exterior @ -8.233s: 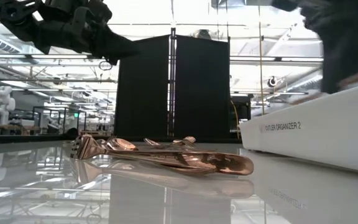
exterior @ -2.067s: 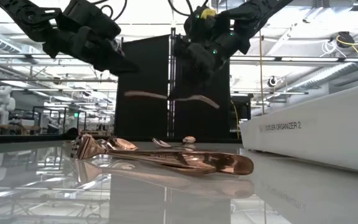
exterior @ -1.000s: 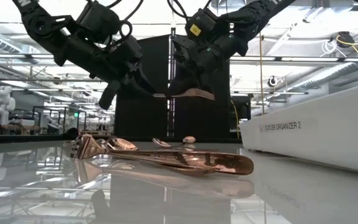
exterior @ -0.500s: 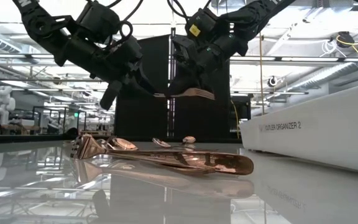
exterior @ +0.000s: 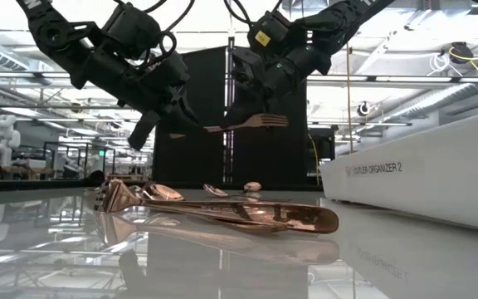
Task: Sort silverware
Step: Put the middle brown in the white silverware organizer
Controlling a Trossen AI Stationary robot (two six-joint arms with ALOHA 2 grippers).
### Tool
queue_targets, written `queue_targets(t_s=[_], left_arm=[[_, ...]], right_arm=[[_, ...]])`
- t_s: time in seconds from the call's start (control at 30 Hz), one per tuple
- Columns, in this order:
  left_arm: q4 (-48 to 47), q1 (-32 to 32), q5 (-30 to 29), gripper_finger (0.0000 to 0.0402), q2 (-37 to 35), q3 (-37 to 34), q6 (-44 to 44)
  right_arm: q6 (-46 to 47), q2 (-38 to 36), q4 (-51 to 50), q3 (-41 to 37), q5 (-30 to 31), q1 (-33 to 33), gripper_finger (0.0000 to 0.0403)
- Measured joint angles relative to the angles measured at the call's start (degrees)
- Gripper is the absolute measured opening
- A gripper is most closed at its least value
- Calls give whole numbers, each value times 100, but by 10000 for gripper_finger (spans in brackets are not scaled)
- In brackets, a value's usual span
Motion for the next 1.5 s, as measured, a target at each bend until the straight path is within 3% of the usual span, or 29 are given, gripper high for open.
queue_targets(t_s=[0.27,0.47,0.67,0.77,0.83,0.97,1.03,1.1,1.2,1.4,1.5], left_arm=[[46,-1,-24,8,-2,2,-15],[-264,72,-256,7,-3,4,-112],[-574,593,-717,6,-299,-11,-1004],[-709,1081,-126,6,-680,-215,-1534],[-573,1533,798,6,-970,-384,-1991],[1504,2263,3166,6,-1192,-839,-3488],[2872,2316,3789,6,-1096,-1024,-4373],[3902,2179,4050,6,-924,-1123,-4943],[4642,1762,4062,6,-632,-1109,-5221],[5000,1205,3388,6,-181,-886,-5070],[5070,1086,3334,6,-112,-816,-4952]], right_arm=[[-610,-83,35,0,13,-104,40],[-984,-688,-93,2,119,-363,78],[-1449,-1532,-659,-193,1371,-312,85],[-1493,-2026,-398,-706,1769,-212,84],[-1473,-2365,217,-1205,1834,-111,83],[-1370,-2803,2343,-2354,1838,17,82],[-1255,-2818,3600,-2874,1839,37,82],[-1184,-2725,4686,-3202,1841,48,82],[-1141,-2453,5589,-3299,1816,35,82],[-1145,-1729,5671,-2530,485,111,114],[-1309,-1417,5221,-2033,308,218,144]])
